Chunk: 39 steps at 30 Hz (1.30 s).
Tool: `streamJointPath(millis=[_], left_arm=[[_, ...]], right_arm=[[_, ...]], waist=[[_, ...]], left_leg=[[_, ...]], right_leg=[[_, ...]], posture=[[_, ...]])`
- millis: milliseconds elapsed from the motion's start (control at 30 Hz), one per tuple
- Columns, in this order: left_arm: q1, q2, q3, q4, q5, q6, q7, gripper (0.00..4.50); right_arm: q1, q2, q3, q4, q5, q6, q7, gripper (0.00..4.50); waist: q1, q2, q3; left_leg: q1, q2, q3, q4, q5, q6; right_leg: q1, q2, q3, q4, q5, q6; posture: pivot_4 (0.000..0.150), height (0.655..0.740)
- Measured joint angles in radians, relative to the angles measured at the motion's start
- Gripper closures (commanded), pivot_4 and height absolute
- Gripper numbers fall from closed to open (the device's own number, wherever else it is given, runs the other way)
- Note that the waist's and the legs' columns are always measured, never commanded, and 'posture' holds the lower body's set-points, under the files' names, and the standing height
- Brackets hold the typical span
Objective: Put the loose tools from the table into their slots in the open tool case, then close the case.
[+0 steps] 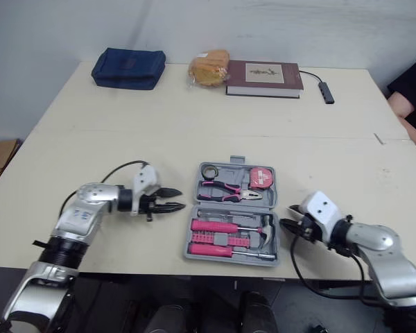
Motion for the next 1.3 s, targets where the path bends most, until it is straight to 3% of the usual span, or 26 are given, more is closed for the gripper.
streamJointPath(millis=[33,67,167,333,500,600,1300], left_arm=[[0.000,0.010,0.028,0.000,-0.025,0.008,-0.005,0.49],[0.000,0.011,0.033,0.000,-0.030,0.010,-0.006,0.07],[-0.029,0.019,0.064,-0.004,-0.070,0.159,0.038,0.07],[-0.168,-0.014,0.071,-0.074,-0.114,0.437,0.151,0.07],[-0.203,-0.095,0.018,-0.101,-0.110,0.609,0.260,0.07],[-0.228,-0.135,-0.031,-0.129,-0.111,0.689,0.314,0.07],[-0.293,-0.206,-0.115,-0.134,-0.057,0.764,0.502,0.07]], right_arm=[[0.014,-0.010,-0.035,-0.006,0.016,0.045,0.000,0.09],[0.016,-0.011,-0.041,-0.009,0.021,0.052,0.000,0.00],[-0.030,0.010,-0.126,-0.092,0.158,0.307,-0.063,0.00],[-0.291,-0.016,-0.186,-0.215,0.355,0.886,-0.202,0.00],[-0.527,0.120,-0.169,-0.162,0.367,1.141,-0.336,0.00],[-0.620,0.167,-0.132,-0.119,0.348,1.180,-0.418,0.00],[-0.652,0.234,-0.046,0.030,0.312,1.192,-0.623,0.00]], waist=[[0.006,0.000,0.000],[0.006,0.000,0.000],[0.006,0.001,0.002],[0.006,0.002,0.003],[0.005,0.002,0.003],[0.008,0.002,0.003],[0.006,0.002,0.003]], left_leg=[[0.000,0.000,0.000,0.001,0.000,0.000],[0.000,0.000,0.000,0.001,0.000,0.000],[-0.001,-0.001,-0.002,0.002,0.000,0.000],[-0.005,-0.001,-0.006,0.002,0.000,0.000],[-0.014,-0.004,-0.006,0.005,0.001,0.002],[-0.016,-0.004,-0.006,0.007,0.001,0.002],[-0.015,-0.004,-0.005,0.007,0.003,0.001]], right_leg=[[0.000,-0.001,-0.001,0.000,0.000,0.000],[0.000,-0.002,-0.001,0.000,0.000,0.000],[-0.001,-0.003,-0.001,0.001,0.000,-0.001],[-0.002,-0.004,-0.004,0.001,0.000,-0.002],[-0.008,0.003,-0.006,0.001,0.001,0.000],[-0.008,0.005,-0.006,0.002,0.002,0.001],[-0.008,0.007,-0.008,0.002,0.003,0.002]], posture=[[0.150,0.7400],[0.150,0.7400],[0.150,0.7400],[0.150,0.7400],[0.150,0.7400],[0.150,0.7400],[0.150,0.7400]])
